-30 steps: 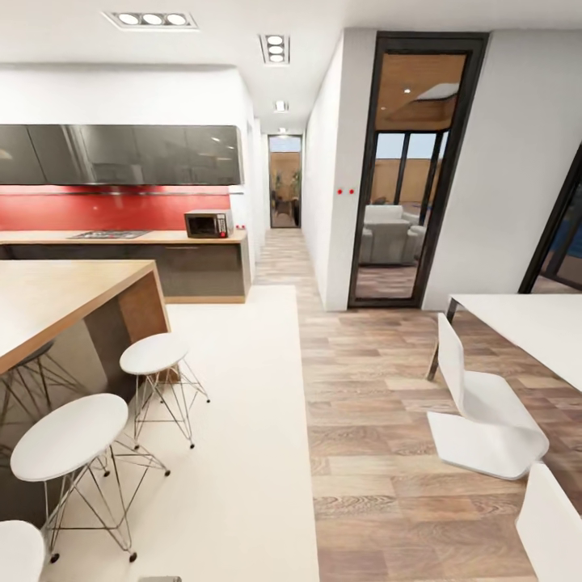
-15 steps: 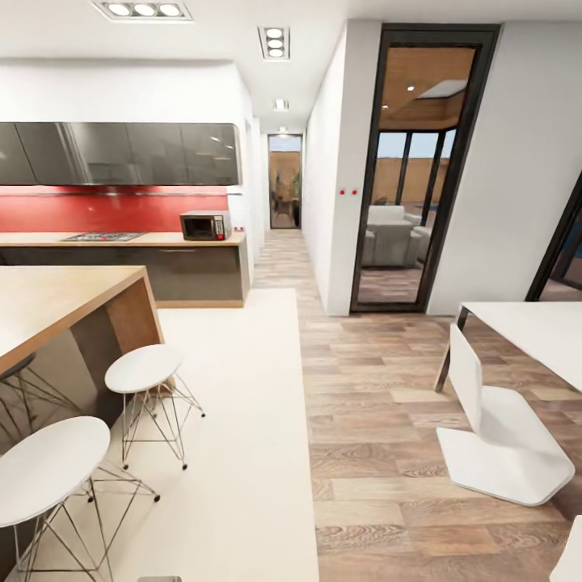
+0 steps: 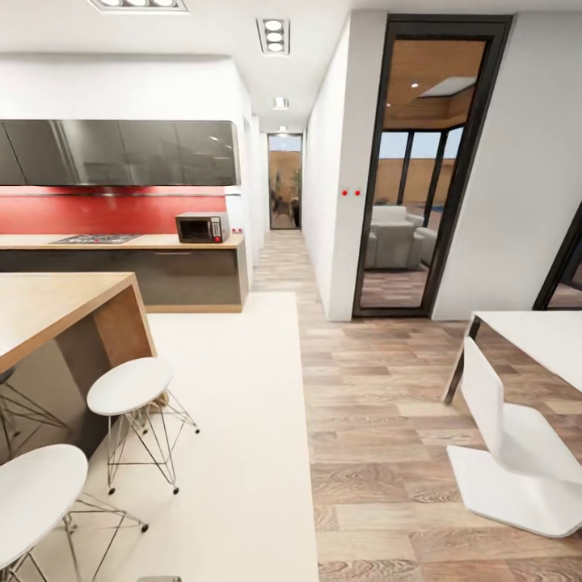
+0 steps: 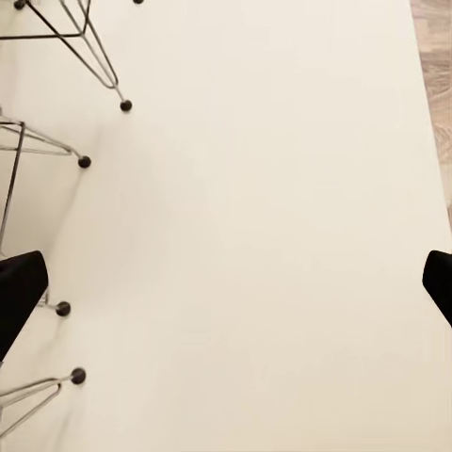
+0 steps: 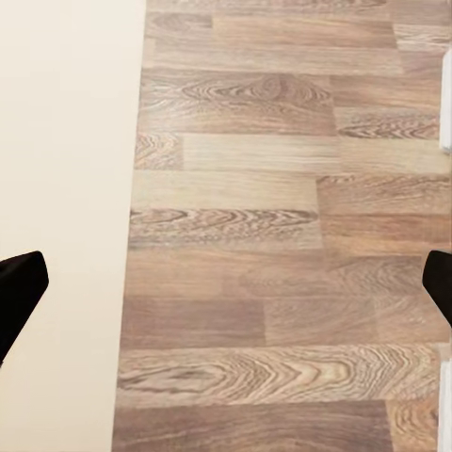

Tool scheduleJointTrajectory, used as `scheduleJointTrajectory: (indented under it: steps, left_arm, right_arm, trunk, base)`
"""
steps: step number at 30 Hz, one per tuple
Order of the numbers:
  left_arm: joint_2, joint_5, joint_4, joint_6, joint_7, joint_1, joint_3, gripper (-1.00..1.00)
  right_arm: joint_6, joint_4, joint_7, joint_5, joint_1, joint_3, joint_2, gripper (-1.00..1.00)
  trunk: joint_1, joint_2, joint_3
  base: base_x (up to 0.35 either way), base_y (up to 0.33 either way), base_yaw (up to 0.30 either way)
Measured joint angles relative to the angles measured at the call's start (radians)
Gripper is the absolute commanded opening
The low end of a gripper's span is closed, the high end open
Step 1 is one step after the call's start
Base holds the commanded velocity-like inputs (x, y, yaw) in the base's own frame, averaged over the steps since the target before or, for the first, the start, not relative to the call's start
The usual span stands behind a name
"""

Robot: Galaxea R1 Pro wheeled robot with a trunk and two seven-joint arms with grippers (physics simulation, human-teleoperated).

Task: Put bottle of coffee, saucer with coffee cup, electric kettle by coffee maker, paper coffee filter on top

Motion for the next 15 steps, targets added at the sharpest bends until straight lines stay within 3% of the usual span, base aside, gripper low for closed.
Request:
scheduleJointTrajectory:
  steps: [15]
  left_arm:
    - [0.0, 0.0, 0.0, 0.0, 0.0, 0.0, 0.0, 1.0]
  right_arm:
    - [0.0, 0.0, 0.0, 0.0, 0.0, 0.0, 0.0, 1.0]
  trunk:
    - [0.0, 0.0, 0.0]
  base:
    - [0.339, 0.0, 0.0]
